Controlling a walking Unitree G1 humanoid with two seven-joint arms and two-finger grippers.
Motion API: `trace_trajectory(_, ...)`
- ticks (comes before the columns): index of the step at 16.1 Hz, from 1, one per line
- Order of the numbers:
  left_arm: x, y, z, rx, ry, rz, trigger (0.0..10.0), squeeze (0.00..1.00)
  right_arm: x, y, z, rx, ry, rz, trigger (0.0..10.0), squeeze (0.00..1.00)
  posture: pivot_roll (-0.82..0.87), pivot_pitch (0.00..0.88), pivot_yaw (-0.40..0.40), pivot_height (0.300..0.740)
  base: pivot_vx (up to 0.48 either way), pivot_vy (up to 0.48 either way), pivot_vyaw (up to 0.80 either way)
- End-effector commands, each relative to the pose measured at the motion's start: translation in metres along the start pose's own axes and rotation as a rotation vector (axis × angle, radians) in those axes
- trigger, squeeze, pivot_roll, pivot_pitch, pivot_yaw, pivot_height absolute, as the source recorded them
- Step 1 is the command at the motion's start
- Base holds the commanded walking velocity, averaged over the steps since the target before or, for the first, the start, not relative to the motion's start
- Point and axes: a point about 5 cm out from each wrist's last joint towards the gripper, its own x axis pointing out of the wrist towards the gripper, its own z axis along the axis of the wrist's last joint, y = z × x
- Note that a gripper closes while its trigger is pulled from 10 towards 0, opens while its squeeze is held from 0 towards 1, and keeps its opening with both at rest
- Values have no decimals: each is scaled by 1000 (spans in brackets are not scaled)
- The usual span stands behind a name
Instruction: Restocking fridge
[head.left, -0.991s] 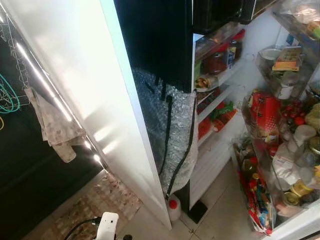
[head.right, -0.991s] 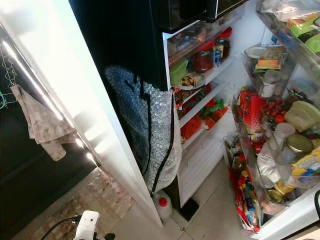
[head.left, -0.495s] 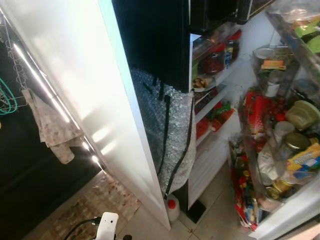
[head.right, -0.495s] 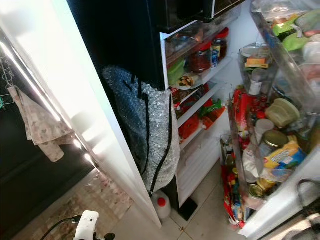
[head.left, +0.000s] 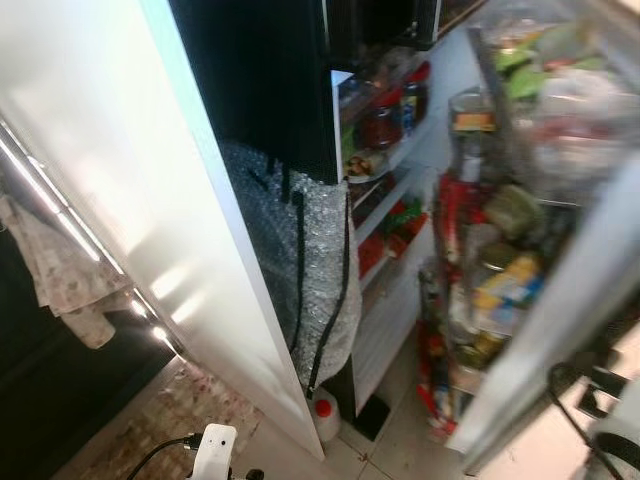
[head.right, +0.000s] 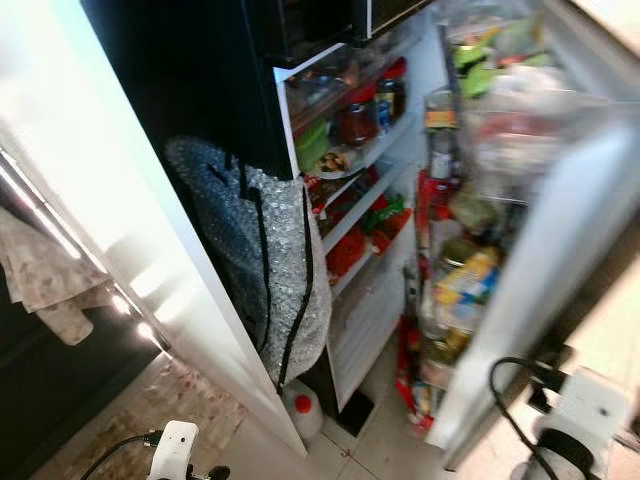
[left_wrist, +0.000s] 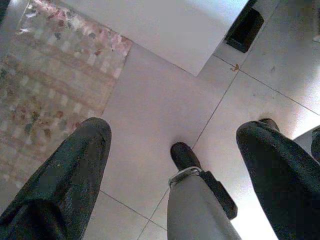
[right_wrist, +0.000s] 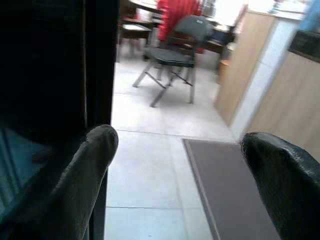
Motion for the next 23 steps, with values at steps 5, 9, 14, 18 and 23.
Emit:
trace_trajectory(5,-1,6,-3,8,19,16,10000,0,7,59,41,113,-122,367,10000,0,-275,0,105,740,0,0,0)
trace_trajectory(9,-1,5,-2,2,16,18,10000,0,-9,121,62,65,-172,794,10000,0,-262,0,85,740,0,0,0)
trace_trajectory(14,-1,6,-2,-20,7,36,10000,0,-30,174,75,29,-217,1144,10000,0,-228,0,61,740,0,0,0)
trace_trajectory(18,-1,7,-2,-20,8,41,10000,0,-38,202,80,-9,-250,1305,10000,0,-220,0,68,740,0,0,0)
trace_trajectory(23,-1,9,-1,-17,6,47,10000,0,-36,223,84,-12,-247,1381,10000,0,-200,0,66,740,0,0,0)
